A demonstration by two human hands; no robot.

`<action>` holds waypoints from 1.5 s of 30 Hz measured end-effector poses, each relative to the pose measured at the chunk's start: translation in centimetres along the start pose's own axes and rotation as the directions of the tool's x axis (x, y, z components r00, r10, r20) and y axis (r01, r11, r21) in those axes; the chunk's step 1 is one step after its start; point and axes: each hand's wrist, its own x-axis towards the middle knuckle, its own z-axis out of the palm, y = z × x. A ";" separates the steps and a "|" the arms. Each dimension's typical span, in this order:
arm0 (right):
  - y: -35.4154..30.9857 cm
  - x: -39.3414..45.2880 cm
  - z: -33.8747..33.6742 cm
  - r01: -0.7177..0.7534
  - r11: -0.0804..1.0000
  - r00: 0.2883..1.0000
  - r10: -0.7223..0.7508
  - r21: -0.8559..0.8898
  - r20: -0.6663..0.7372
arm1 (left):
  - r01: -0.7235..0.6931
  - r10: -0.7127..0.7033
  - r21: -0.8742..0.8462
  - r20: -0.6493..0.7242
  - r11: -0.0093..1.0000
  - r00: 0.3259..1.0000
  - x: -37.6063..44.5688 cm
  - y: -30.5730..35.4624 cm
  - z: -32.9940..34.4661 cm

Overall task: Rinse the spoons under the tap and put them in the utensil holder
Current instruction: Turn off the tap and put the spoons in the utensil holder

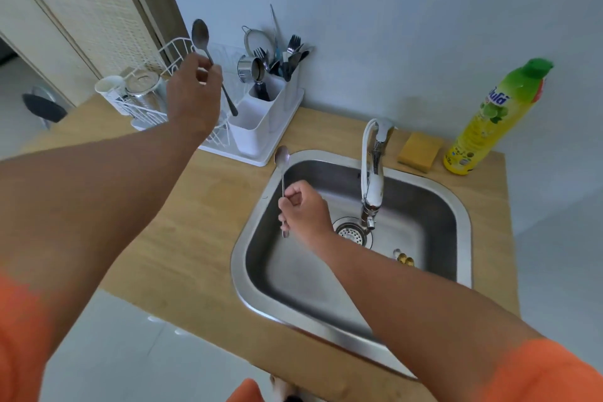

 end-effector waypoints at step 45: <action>-9.2 11.5 4.7 0.103 0.787 0.989 -0.149 -0.609 -0.024 | 0.252 -0.330 0.230 0.425 0.940 0.843 -11.1 -11.4 3.8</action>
